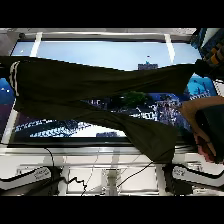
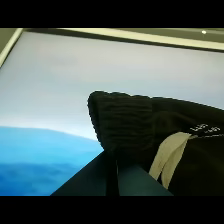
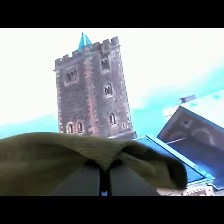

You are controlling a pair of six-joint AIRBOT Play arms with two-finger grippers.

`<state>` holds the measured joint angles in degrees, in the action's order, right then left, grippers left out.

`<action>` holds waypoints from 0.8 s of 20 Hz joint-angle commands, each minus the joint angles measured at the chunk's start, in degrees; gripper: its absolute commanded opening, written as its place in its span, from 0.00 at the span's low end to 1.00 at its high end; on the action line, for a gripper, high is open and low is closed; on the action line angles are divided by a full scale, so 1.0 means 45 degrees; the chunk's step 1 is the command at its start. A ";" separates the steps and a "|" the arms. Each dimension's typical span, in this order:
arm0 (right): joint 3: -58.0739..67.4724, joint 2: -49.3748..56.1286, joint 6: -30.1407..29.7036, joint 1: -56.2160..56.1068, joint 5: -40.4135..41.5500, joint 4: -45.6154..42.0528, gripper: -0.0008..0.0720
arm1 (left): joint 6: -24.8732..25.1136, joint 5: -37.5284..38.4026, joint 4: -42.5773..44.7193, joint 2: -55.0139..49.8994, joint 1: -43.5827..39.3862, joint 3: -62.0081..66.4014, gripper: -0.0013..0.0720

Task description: Fold the clothes and pants, and hang the long-sleeved shirts on hangers.

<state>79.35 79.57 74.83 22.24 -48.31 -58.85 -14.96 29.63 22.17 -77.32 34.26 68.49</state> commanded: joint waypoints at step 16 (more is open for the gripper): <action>0.0117 0.3915 0.4172 0.0000 0.1229 -0.0631 0.61 | 0.0573 -0.2914 -0.2613 -0.2438 -0.0874 0.0029 0.07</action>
<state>79.79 96.95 89.78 19.16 -32.99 -61.54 -12.80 16.93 10.63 -88.12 30.57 68.58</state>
